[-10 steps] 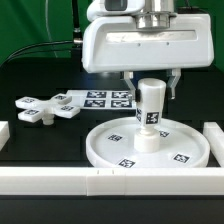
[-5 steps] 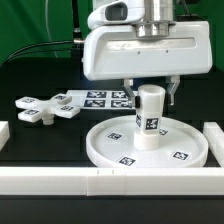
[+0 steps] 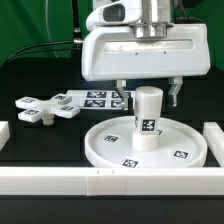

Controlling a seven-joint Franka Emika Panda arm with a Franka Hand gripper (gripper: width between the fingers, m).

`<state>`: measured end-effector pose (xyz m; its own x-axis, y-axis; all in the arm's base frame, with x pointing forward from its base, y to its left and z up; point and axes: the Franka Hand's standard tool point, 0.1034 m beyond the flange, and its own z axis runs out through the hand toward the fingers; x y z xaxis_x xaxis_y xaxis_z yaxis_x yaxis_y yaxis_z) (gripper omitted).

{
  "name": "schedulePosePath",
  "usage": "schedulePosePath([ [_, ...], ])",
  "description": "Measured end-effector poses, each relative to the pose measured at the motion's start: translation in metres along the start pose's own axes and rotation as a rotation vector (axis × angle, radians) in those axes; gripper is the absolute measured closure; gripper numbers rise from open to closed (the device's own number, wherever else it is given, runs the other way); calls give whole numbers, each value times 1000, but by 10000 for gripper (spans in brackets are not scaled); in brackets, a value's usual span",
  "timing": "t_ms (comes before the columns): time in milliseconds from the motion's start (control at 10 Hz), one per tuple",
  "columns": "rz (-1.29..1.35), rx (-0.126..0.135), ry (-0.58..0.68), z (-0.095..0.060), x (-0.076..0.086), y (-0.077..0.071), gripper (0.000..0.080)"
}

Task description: Assemble round table

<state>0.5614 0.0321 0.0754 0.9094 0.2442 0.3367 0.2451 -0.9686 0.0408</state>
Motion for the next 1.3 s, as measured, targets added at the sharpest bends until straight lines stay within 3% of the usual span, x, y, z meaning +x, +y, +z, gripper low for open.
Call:
schedulePosePath([
  [100,0,0,0,0,0,0,164],
  [600,-1,3,-19,-27,12,9,150],
  [1100,-9,16,-63,-19,4,7,150],
  [1300,-20,67,-212,-20,5,1,150],
])
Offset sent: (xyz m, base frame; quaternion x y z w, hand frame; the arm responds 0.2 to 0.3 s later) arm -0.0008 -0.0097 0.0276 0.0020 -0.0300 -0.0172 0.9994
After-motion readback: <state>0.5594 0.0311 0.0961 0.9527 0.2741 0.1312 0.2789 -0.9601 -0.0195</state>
